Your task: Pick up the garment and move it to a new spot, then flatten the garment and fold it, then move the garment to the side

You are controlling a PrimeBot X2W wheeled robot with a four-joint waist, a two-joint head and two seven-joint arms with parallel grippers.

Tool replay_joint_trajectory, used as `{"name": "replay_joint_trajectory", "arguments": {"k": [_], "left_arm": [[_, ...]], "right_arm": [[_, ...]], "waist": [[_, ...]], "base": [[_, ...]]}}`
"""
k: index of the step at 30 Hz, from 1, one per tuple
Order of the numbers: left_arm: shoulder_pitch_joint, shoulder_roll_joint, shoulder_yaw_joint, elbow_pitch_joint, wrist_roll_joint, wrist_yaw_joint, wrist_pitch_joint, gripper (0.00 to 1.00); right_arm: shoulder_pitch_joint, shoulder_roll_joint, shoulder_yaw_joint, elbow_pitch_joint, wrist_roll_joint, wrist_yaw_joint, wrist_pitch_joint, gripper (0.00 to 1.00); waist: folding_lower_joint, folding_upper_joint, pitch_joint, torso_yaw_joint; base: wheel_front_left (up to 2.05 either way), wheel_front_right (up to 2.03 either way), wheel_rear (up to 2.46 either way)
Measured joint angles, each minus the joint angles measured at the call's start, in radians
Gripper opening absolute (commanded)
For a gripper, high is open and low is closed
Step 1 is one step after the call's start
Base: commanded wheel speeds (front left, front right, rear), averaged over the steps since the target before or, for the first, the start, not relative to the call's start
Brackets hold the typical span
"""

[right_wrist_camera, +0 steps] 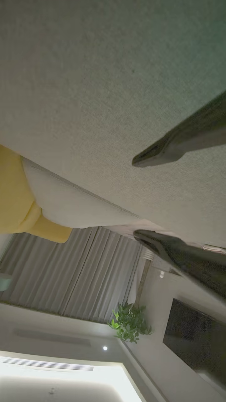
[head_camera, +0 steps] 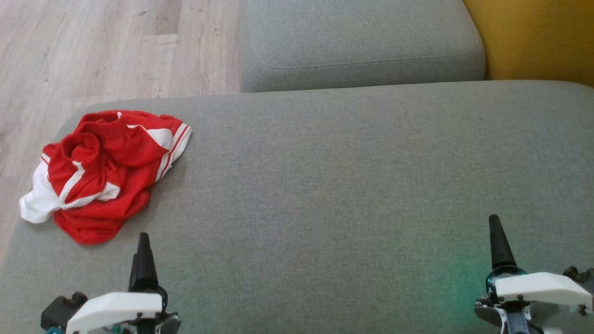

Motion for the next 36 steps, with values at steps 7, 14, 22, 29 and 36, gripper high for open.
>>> {"name": "replay_joint_trajectory", "arguments": {"k": [7,14,22,29,36], "left_arm": [[0.000,0.001,-0.029,-0.012,0.103,0.006,-0.022,1.00],[0.000,0.001,-0.043,-0.012,0.165,0.014,-0.035,1.00],[0.000,0.001,-0.070,-0.012,0.279,0.030,-0.062,1.00],[0.000,0.002,-0.083,-0.007,0.371,0.048,-0.082,1.00],[0.000,0.002,-0.101,-0.002,0.455,0.057,-0.097,1.00]], "right_arm": [[0.011,0.000,0.013,-0.002,-0.100,0.000,-0.021,1.00],[0.016,0.000,0.031,-0.004,-0.182,0.000,-0.035,1.00],[0.016,0.000,0.045,-0.004,-0.283,0.000,-0.060,1.00],[0.016,-0.001,0.055,0.000,-0.364,0.000,-0.081,1.00],[0.016,-0.001,0.075,0.007,-0.455,0.000,-0.097,1.00]], "waist": [[0.0000,0.0000,-0.008,0.000],[0.0000,0.0000,-0.014,-0.001],[0.0000,0.0000,-0.023,-0.003],[0.0000,0.0000,-0.031,-0.007],[0.0000,0.0000,-0.037,-0.007]], "base": [[0.00,0.00,0.00],[0.00,0.00,0.00],[0.00,0.00,0.00],[0.00,0.00,0.00],[0.00,0.00,0.00]]}}
